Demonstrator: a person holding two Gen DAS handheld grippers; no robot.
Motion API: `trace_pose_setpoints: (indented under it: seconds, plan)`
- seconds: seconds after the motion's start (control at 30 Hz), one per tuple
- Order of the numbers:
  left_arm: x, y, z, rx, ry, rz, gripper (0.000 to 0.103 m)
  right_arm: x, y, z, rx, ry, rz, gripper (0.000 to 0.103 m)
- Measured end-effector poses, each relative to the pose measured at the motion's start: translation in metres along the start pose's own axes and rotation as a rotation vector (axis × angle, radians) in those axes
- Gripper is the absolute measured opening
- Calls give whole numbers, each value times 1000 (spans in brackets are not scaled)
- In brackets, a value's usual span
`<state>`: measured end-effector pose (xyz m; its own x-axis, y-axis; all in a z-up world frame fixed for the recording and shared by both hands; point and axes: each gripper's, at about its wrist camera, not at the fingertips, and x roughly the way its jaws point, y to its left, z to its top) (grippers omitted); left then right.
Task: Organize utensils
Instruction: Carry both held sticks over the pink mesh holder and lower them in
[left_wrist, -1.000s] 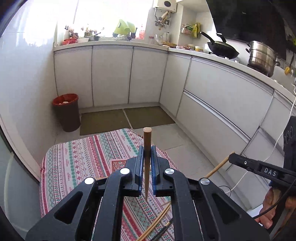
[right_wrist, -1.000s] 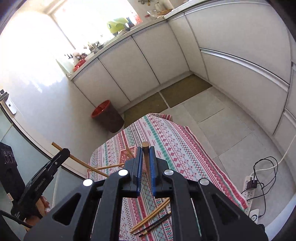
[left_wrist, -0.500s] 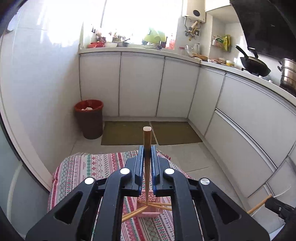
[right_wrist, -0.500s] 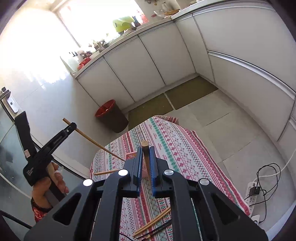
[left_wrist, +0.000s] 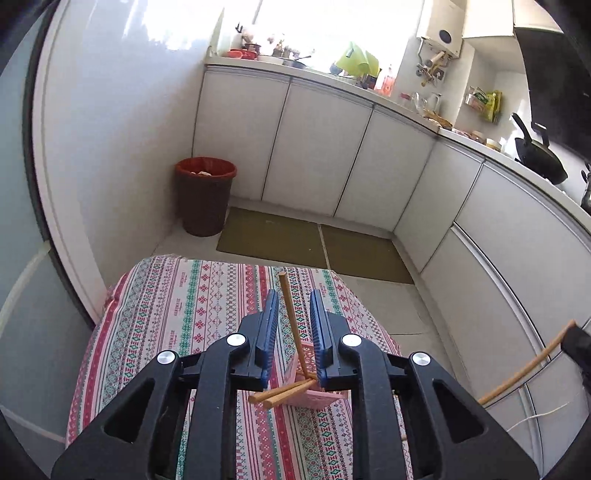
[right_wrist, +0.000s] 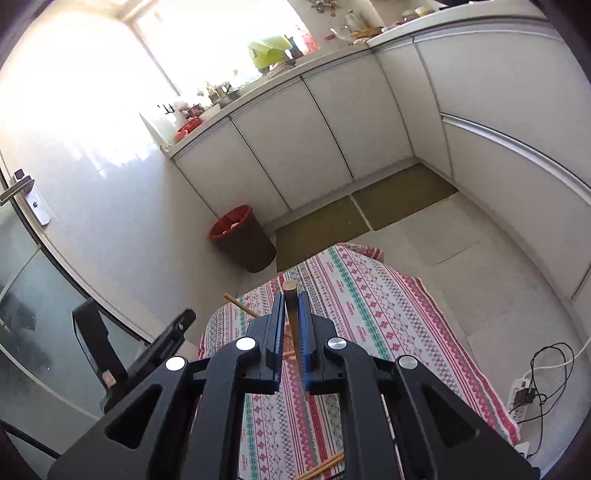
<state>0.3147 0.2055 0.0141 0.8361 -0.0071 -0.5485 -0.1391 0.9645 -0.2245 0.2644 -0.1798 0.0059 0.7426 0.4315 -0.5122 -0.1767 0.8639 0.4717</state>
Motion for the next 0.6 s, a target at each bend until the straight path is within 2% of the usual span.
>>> trace_pose_setpoints:
  seconds: [0.3,0.43,0.6]
  plan:
    - [-9,6,2,27,-22,-16,21,53,42,35,-33,-81,-17,8]
    - [-4,14,0,15,-11,-22,21,85,50,36,-88,-115,-77,8]
    - [5,21,-3,4,19,-12,21,130,40,23,-101,-83,-120,8]
